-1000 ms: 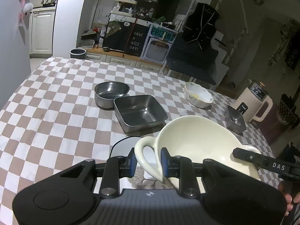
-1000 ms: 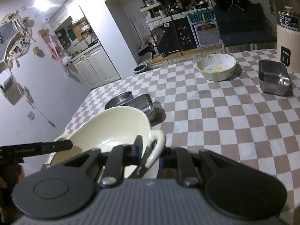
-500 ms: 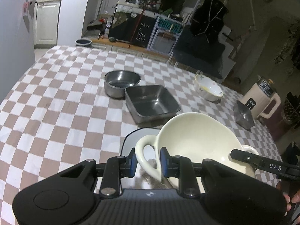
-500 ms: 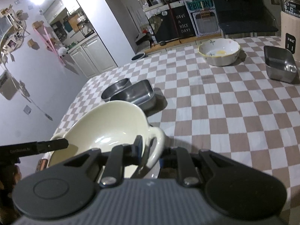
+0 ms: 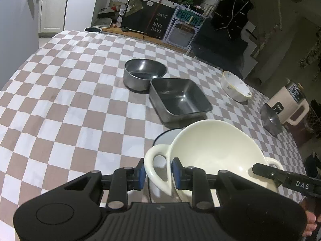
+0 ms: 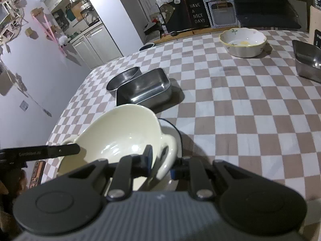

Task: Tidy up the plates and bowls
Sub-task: 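Lift the cream bowl with the left gripper and carry it over the white plate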

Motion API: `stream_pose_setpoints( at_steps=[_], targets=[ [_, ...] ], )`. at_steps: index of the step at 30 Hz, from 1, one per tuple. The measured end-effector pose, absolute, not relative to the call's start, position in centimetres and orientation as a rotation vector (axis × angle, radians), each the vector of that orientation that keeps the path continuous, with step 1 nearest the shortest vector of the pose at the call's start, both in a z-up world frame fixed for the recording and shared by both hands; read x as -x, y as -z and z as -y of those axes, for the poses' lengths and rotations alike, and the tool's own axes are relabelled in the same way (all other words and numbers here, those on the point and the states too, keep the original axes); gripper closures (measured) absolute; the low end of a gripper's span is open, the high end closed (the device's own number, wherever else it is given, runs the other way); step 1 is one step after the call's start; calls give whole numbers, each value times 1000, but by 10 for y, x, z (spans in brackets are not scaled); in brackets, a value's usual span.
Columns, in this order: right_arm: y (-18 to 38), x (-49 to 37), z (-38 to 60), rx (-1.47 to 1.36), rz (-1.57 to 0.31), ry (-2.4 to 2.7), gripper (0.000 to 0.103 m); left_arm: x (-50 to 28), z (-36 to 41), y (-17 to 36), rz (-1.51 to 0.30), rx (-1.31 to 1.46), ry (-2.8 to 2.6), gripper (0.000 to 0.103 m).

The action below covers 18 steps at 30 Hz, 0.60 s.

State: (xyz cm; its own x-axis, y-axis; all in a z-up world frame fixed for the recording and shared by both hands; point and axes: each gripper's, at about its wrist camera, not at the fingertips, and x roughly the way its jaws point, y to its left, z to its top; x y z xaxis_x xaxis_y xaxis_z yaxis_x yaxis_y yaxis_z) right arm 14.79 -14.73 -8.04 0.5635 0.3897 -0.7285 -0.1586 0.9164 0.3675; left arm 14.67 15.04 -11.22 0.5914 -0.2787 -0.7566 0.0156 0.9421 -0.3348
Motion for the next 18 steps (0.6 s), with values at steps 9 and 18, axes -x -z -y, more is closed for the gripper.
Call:
stream_pose_setpoints(
  at_steps=[9,18],
  targets=[
    [87,-156,141,-257,-948,-318,83,-158,-157,128,-960,300,193,73],
    [93,-163,137,-264,-981,-301,83,-167,-159,139,-988,301,194,72]
  ],
)
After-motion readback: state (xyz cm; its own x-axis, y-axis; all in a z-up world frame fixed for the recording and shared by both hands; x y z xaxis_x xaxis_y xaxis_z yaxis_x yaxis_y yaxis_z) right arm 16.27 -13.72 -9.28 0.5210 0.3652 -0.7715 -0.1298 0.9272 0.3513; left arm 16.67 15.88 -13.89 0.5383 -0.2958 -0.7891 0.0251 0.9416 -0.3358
